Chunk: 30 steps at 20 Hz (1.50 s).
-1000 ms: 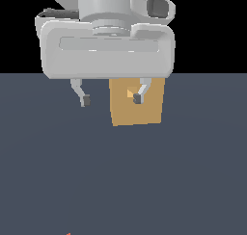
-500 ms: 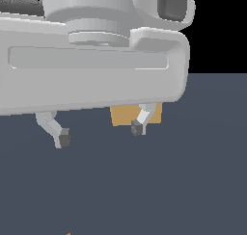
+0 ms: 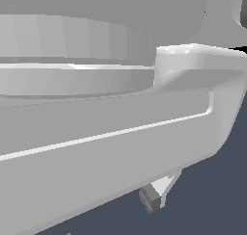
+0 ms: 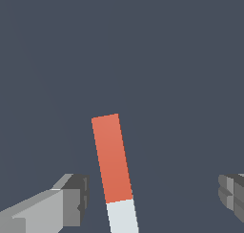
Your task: Insert the peg into the horizontal hole in a box.
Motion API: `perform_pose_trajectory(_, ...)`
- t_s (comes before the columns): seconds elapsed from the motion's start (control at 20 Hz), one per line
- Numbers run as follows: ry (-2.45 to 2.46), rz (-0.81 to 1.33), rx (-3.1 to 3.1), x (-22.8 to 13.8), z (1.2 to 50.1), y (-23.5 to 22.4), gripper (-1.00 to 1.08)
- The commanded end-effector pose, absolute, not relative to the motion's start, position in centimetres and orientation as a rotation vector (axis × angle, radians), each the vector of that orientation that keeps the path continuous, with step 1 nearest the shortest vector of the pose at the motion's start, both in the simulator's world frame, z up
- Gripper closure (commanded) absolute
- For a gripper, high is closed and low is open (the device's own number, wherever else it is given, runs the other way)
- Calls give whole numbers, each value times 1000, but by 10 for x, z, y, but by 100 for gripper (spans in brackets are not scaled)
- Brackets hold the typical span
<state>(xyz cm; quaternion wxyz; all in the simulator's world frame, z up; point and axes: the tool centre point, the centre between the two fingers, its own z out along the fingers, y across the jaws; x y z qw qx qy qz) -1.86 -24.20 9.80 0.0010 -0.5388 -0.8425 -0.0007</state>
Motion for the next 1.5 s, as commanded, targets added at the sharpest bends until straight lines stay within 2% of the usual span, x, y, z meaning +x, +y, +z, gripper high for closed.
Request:
perform_pose_trajectory(0.0, -2676, -2, -1643, -15, 91, -263, -92)
perform_pose_trajectory(0.65, -2769, 0, -1484, 5, 69, -330, -92)
perform_pose_trajectory(1.45, -2784, 0, -1455, 11, 63, -341, -92)
